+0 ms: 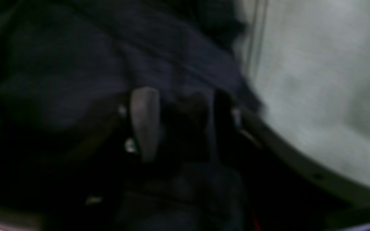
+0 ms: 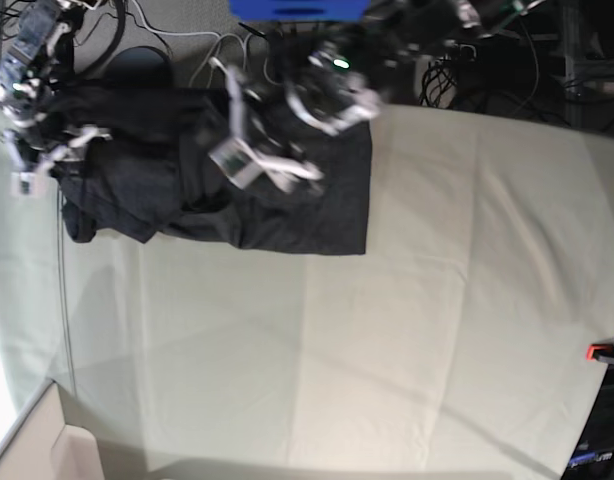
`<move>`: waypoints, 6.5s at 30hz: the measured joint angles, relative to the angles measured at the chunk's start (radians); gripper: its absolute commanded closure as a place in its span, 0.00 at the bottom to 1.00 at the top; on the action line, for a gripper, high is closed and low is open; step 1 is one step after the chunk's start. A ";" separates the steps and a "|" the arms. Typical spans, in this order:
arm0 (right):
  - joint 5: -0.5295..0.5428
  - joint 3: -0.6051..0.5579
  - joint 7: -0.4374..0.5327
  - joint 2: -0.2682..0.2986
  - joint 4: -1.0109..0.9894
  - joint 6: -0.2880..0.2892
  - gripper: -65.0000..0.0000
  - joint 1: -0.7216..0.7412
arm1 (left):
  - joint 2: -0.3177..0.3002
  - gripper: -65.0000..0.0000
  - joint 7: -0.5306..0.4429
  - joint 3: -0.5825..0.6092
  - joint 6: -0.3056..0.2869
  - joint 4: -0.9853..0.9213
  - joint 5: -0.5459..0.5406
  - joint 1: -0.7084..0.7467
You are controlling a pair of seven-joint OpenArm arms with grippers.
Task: Layout the t-shirt on the table in an organized manner, then fold the t-shirt properly
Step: 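Release the folded end and lift the left gripper away, then grasp the strip end with the right gripper and fold it over onto the stack, then grasp the folded bundle's sides with both grippers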
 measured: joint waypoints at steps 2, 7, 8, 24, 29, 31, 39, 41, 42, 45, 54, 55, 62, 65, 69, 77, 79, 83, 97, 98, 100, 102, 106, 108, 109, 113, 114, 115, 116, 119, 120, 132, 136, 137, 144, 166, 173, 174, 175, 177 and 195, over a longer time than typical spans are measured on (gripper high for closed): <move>-0.002 0.042 -0.002 -0.008 0.006 -0.001 0.40 0.008 | -0.022 0.43 -0.001 -0.111 -0.003 0.038 0.000 0.047; 0.003 0.082 0.012 -0.007 -0.023 0.000 0.33 0.055 | -0.067 0.43 0.004 -0.366 -0.005 0.060 0.002 0.160; 0.005 0.092 0.010 -0.008 -0.042 0.000 0.33 0.067 | -0.071 0.43 0.005 -0.409 -0.005 0.060 0.001 0.179; 0.022 0.121 0.055 0.035 -0.278 -0.006 0.33 0.122 | -0.060 0.42 0.004 -0.676 -0.005 0.058 0.000 0.258; 0.043 0.121 0.091 0.033 -0.314 -0.008 0.34 0.124 | -0.058 0.42 0.004 -0.674 -0.005 0.058 0.000 0.257; 0.042 0.121 0.090 0.014 -0.314 -0.009 0.35 0.123 | -0.058 0.42 0.006 -0.671 -0.005 0.058 0.000 0.252; 0.043 0.098 0.106 -0.008 -0.310 -0.027 0.64 0.122 | -0.059 0.42 0.015 -0.676 -0.005 0.039 0.000 0.233; 0.043 0.097 0.106 -0.008 -0.310 -0.027 0.68 0.122 | -0.061 0.42 0.010 -0.675 -0.005 0.039 0.000 0.230; 0.043 0.097 0.105 -0.008 -0.310 -0.027 0.70 0.122 | -0.062 0.42 0.006 -0.676 -0.005 0.039 0.001 0.228; 0.043 0.097 0.105 -0.008 -0.311 -0.026 0.80 0.122 | -0.061 0.42 0.004 -0.677 -0.005 0.039 0.000 0.228; 0.017 0.069 0.037 -0.062 -0.184 -0.023 1.00 0.083 | -0.063 0.42 0.009 -0.677 -0.006 0.038 0.000 0.216; 0.012 0.069 0.034 -0.081 -0.153 -0.024 1.00 0.074 | -0.063 0.42 0.007 -0.677 -0.006 0.038 0.000 0.210; 0.001 0.042 0.007 -0.131 -0.011 -0.015 1.00 0.061 | -0.064 0.42 0.007 -0.677 -0.006 0.038 0.000 0.210; -0.003 0.043 -0.006 -0.142 0.021 -0.015 1.00 0.058 | -0.063 0.42 0.006 -0.677 -0.006 0.038 0.000 0.210; -0.002 0.018 -0.001 -0.144 0.094 -0.015 1.00 0.056 | -0.064 0.42 0.004 -0.681 -0.006 0.038 0.002 0.213; -0.001 -0.174 0.001 -0.163 0.235 -0.011 1.00 -0.041 | -0.056 0.42 0.005 -0.808 -0.008 0.038 0.000 0.216; -0.002 -0.241 0.000 -0.164 0.259 -0.008 1.00 -0.071 | -0.056 0.42 0.008 -0.837 -0.008 0.038 0.000 0.216; -0.002 -0.384 0.004 -0.163 0.317 -0.008 1.00 -0.124 | -0.055 0.42 0.004 -0.889 -0.008 0.038 0.000 0.220; -0.010 -0.744 -0.016 -0.156 0.225 -0.006 1.00 -0.053 | -0.052 0.42 0.006 -1.058 -0.008 0.043 0.000 0.281; -0.010 -0.758 -0.013 -0.158 0.217 -0.007 1.00 -0.038 | -0.053 0.42 0.004 -1.070 -0.008 0.043 0.000 0.283; -0.006 -0.772 -0.004 -0.157 0.218 -0.008 1.00 -0.013 | -0.052 0.42 0.003 -1.094 -0.008 0.043 0.000 0.292; -0.006 -0.791 -0.003 -0.154 0.227 -0.008 1.00 0.003 | -0.052 0.42 0.008 -1.117 -0.013 0.043 0.001 0.304; -0.006 -0.841 -0.005 -0.155 0.230 -0.008 1.00 0.006 | -0.022 0.43 0.004 -1.183 -0.186 0.041 0.002 0.297; -0.005 -0.862 -0.003 -0.154 0.222 -0.008 1.00 0.006 | 0.024 0.43 0.003 -1.247 -0.251 0.040 0.003 0.291; -0.004 -0.874 0.006 -0.155 0.205 -0.008 1.00 0.008 | 0.044 0.43 0.004 -1.278 -0.280 0.040 0.007 0.291; -0.006 -0.895 -0.001 -0.154 0.116 -0.008 1.00 0.005 | 0.102 0.43 0.018 -1.366 -0.364 0.037 0.019 0.249; -0.010 -0.896 -0.003 -0.154 0.103 -0.008 1.00 0.005 | 0.102 0.43 0.011 -1.373 -0.377 0.037 0.019 0.242; -0.010 -0.899 -0.002 -0.154 0.094 -0.008 1.00 0.006 | 0.102 0.43 0.010 -1.378 -0.378 0.037 0.015 0.240; -0.010 -0.901 0.000 -0.154 0.089 -0.008 1.00 0.011 | 0.102 0.43 0.007 -1.382 -0.380 0.037 0.016 0.241; -0.002 -0.903 0.001 -0.154 0.055 -0.008 1.00 0.040 | 0.103 0.43 0.019 -1.387 -0.380 0.037 0.020 0.250; -0.004 -0.903 -0.002 -0.154 0.043 -0.008 0.97 0.047 | 0.103 0.43 0.019 -1.388 -0.380 0.037 0.020 0.250; -0.006 -1.094 -0.006 -0.074 0.142 -0.008 0.42 -0.016 | 0.103 0.43 0.014 -1.389 -0.380 0.037 0.019 0.247; 0.001 -0.997 0.003 -0.085 0.240 -0.004 0.42 -0.036 | 0.103 0.43 0.006 -1.388 -0.380 0.008 0.019 0.243; 0.001 -0.959 0.006 -0.085 0.250 -0.005 0.42 -0.036 | 0.103 0.43 0.009 -1.386 -0.380 0.000 0.021 0.244; -0.002 -0.810 -0.004 -0.074 0.242 -0.008 0.41 -0.040 | 0.103 0.43 0.012 -1.384 -0.380 -0.023 0.019 0.238; -0.002 -0.954 0.000 -0.056 0.108 -0.008 1.00 -0.092 | 0.097 0.43 0.011 -1.389 -0.383 -0.026 0.019 0.227; -0.002 -0.978 -0.002 -0.055 0.112 -0.008 1.00 -0.116 | 0.097 0.43 0.011 -1.390 -0.383 -0.026 0.019 0.228; -0.002 -0.985 0.000 -0.055 0.112 -0.008 1.00 -0.116 | 0.097 0.43 0.011 -1.390 -0.383 -0.026 0.019 0.228; -0.002 -1.000 0.000 -0.051 0.112 -0.008 1.00 -0.120 | 0.097 0.43 0.011 -1.390 -0.383 -0.026 0.019 0.228; -0.002 -1.043 0.005 -0.032 0.113 -0.008 1.00 -0.126 | 0.097 0.43 0.011 -1.390 -0.383 -0.026 0.019 0.228; -0.002 -1.208 -0.001 0.050 0.112 -0.008 0.71 -0.127 | 0.097 0.42 0.011 -1.390 -0.383 -0.026 0.019 0.228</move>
